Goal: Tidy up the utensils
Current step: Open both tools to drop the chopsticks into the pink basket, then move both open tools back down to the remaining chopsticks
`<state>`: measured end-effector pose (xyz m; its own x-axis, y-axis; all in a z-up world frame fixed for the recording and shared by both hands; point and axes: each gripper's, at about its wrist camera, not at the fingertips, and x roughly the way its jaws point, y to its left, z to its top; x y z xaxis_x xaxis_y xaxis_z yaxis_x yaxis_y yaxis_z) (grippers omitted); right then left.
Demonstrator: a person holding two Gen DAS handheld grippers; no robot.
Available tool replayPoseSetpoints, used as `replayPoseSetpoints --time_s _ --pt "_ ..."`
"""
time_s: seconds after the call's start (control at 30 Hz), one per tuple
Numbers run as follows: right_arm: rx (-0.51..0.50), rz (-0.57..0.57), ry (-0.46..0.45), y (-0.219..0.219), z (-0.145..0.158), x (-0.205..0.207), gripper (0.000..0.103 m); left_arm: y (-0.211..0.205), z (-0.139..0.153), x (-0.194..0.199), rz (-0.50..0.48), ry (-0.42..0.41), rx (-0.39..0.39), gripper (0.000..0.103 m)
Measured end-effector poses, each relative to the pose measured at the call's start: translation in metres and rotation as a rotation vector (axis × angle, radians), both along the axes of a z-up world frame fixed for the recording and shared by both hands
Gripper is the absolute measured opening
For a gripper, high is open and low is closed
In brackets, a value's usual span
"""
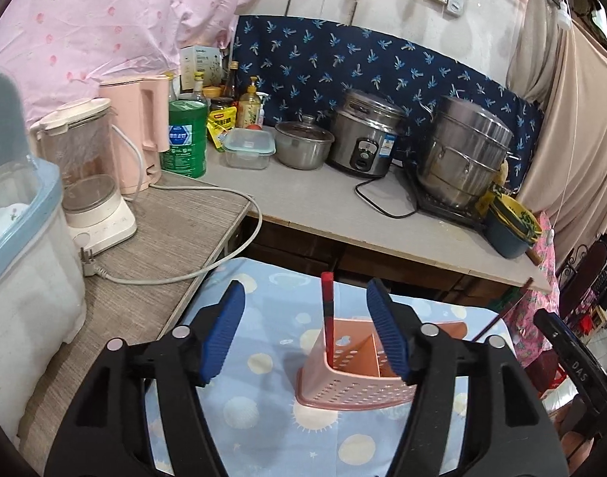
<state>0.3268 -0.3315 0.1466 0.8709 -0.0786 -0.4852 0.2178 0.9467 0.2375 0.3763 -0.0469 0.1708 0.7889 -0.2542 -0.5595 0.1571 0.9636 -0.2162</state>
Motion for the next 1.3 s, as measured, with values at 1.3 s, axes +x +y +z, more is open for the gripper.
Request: replayPoseSetpoints --time_s 1.3 --pt "-0.066 0.124 0.292 0.118 -0.158 -0.304 0.059 0.054 -0.164 -0.303 -0.030 0.215 0.199 0.082"
